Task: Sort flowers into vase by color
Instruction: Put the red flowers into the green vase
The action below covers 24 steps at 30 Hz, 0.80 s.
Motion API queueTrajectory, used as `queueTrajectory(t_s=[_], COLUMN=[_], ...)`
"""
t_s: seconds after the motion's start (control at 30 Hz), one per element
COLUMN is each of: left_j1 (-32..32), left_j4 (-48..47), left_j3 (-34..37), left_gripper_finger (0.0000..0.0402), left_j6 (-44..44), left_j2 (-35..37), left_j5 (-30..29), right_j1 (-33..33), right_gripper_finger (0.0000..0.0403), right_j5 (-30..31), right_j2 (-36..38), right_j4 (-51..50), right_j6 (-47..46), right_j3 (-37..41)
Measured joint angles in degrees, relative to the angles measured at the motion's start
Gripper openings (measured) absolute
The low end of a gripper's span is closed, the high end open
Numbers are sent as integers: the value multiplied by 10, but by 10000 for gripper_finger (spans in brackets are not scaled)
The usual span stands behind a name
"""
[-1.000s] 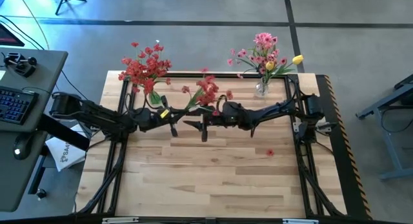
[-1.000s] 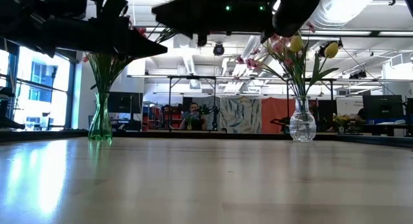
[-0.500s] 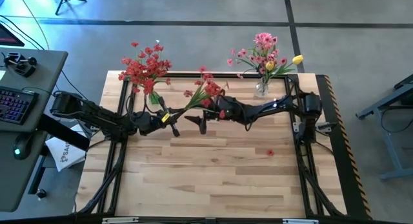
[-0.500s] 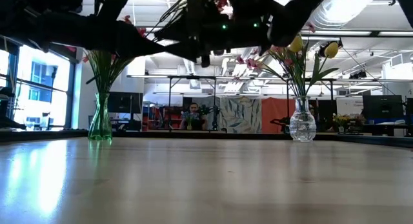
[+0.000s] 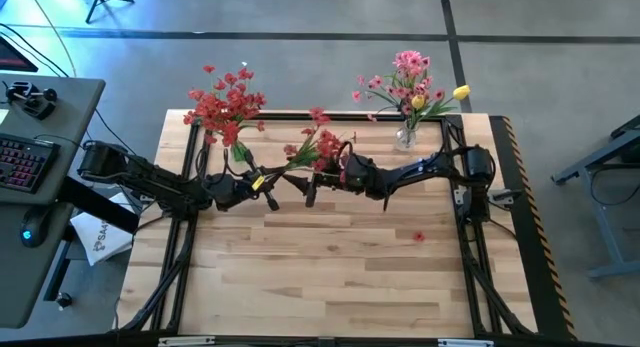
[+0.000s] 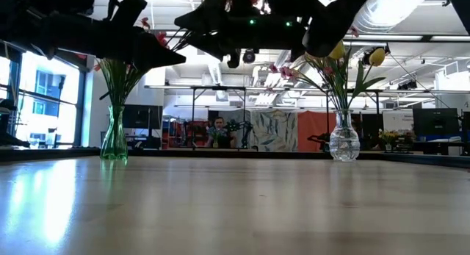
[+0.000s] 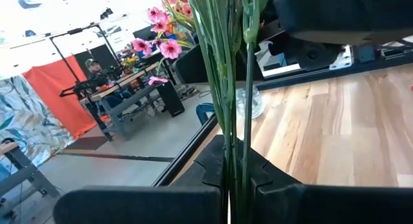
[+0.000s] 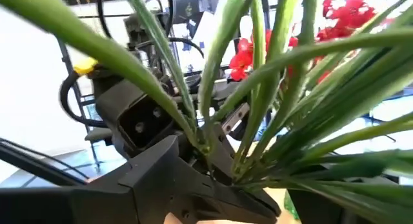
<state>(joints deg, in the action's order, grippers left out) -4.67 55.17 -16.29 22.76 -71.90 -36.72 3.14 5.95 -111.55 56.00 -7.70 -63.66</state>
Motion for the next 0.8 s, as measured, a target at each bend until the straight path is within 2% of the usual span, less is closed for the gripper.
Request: queueTrajectory(t_s=[0.23,0.37,0.47,0.63,0.8], left_j1=[0,2,13,21,19], left_j4=[-3,-3,-7,-58,-153], left_j3=[0,0,0,0,-7], left_gripper_finger=[0,0,5,45,109], left_j6=[0,-5,-47,-83,-153], left_j2=[0,0,0,0,14], left_j5=[-4,-4,-22,-26,-25], right_j1=[8,14,18,19,27], right_gripper_finger=[211,155,102,14,18], right_j5=[1,-3,-18,-30,-36], right_j2=[0,0,0,4,33], right_j4=[11,17,19,5,-65], right_j6=[2,6,7,54,81], right_j3=[0,0,0,0,0])
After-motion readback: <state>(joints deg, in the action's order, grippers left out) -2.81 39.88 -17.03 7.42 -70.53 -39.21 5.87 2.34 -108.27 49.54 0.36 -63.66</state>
